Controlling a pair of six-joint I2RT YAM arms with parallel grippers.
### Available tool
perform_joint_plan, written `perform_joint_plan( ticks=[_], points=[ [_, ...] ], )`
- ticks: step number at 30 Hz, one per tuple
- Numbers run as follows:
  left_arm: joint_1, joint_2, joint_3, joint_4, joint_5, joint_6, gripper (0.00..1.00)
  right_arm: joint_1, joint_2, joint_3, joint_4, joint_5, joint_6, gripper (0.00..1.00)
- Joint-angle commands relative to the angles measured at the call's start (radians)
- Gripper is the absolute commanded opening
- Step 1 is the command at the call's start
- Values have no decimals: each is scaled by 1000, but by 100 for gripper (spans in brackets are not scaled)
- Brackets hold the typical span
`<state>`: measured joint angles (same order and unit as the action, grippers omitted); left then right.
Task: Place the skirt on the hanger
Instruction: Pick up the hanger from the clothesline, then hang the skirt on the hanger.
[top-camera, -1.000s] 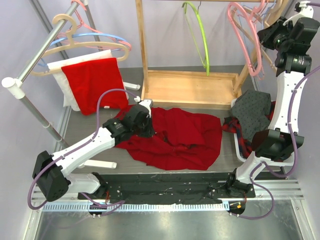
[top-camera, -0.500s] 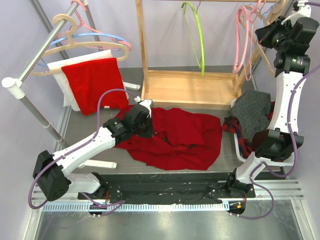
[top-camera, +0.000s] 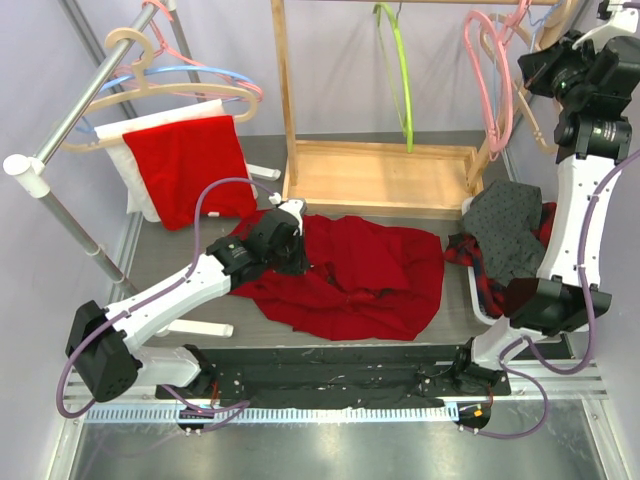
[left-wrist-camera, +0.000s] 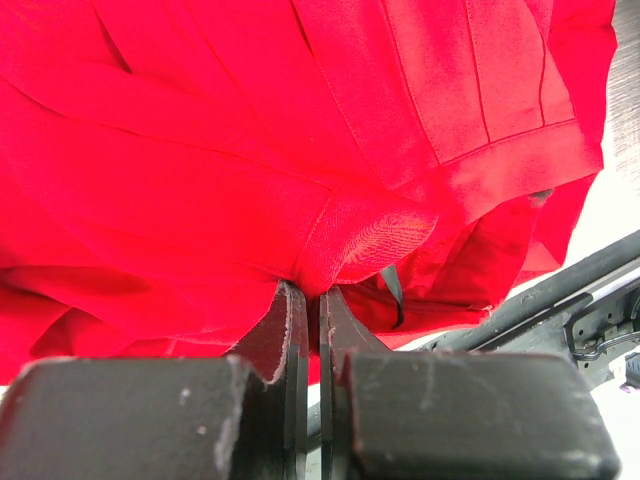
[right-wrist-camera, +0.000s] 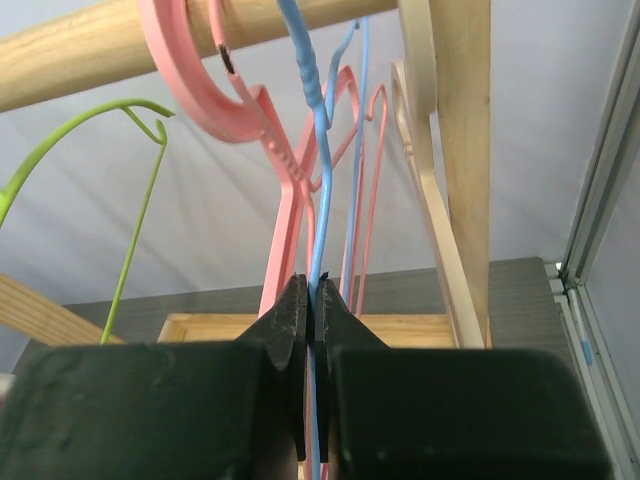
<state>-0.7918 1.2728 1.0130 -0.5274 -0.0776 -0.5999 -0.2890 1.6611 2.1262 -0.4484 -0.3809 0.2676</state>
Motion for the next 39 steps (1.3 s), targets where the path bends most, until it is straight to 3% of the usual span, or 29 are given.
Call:
perform_joint_plan(
  ticks=[1,11,21,26,33,39],
  points=[
    [3,5,30,38,-8,-14,0,-2,-150,-73,-9,16,2,1],
    [5,23,30,44,-57,-28,0,17,-492,-458,-131,88,70,1],
    [3,20,36,35,-73,-17,0,68,-675,-833,-268,189,183,1],
    [3,25,48,23,-93,-5,0,158,-785,-1056,-254,99,199,1],
    [5,51,91,-26,-137,26,0,399,-882,-1155,-260,16,136,1],
    [3,40,128,-71,-171,40,0,416,-972,-1206,-256,-171,44,1]
  ],
)
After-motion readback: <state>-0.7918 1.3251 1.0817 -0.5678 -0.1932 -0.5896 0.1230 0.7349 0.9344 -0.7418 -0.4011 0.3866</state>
